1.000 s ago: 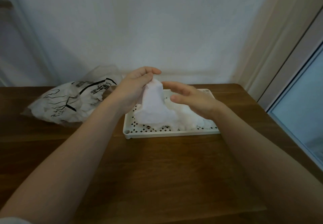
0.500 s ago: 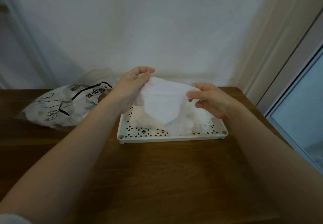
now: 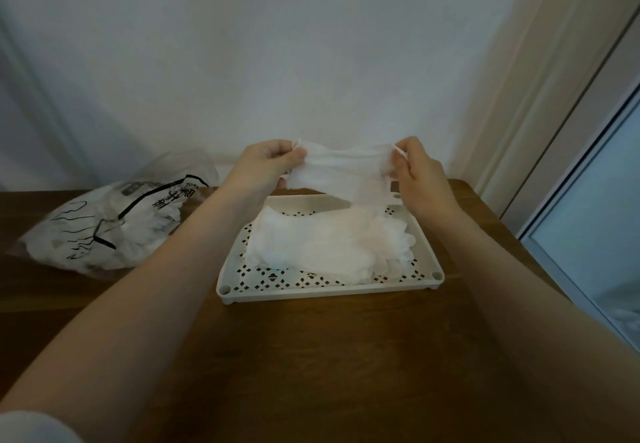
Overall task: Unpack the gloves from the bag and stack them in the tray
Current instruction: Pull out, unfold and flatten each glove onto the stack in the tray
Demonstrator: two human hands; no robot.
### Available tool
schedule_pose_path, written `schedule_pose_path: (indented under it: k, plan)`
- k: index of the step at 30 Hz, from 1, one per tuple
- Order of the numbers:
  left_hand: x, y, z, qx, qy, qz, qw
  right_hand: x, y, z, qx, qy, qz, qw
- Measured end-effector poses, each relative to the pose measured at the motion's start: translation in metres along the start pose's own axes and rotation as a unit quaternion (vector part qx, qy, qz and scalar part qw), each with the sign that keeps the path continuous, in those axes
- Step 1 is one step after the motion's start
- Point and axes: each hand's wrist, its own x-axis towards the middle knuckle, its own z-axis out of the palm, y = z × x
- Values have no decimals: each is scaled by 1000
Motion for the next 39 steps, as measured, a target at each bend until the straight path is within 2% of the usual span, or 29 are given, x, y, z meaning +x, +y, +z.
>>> schedule_pose_path:
  k: [2,5,7,10,12,15,17,19,22,24,25,27,30,32,35,39]
  plan:
    - [5,-1,0,0,22,24,999,0,4,-1,-60,12,-69,996]
    - [1,-16,-5,-21,-25,9,999,-10,15,7,-128,-48,-102,985]
    - [-5,-34,-13,75,-65,9,995,-23,22,16,-185,-118,-84,972]
    - [-14,-54,-26,220,-109,37,969,-41,23,25,-225,-244,-62,941]
    - [-19,-62,-31,263,-104,47,958,-51,20,32,-226,-315,-37,921]
    - [-26,-71,-36,337,-98,71,934,-62,12,40,-258,-362,-3,896]
    - [-31,-77,-38,362,-127,66,921,-65,8,43,-276,-378,29,883]
    - [-35,-80,-40,401,-156,47,901,-66,4,44,-266,-368,80,888]
    - [-37,-83,-36,490,-168,56,853,-63,1,49,-224,-267,150,925]
    - [-32,-88,-34,539,-166,53,824,-61,4,57,-324,-238,117,908]
    - [-31,-91,-32,565,-165,60,806,-59,6,62,-370,-241,93,892]
    - [-29,-92,-29,612,-160,70,772,-56,11,70,-385,-262,81,881]
    - [-29,-93,-28,635,-134,43,760,-55,16,73,-302,-271,102,908]
    - [-28,-89,-26,665,-130,27,735,-55,25,69,-274,-291,115,910]
    - [-29,-88,-26,707,-168,50,685,-51,39,57,-266,-358,147,883]
    - [-35,-95,-35,721,-221,22,656,-47,41,53,-295,-382,135,865]
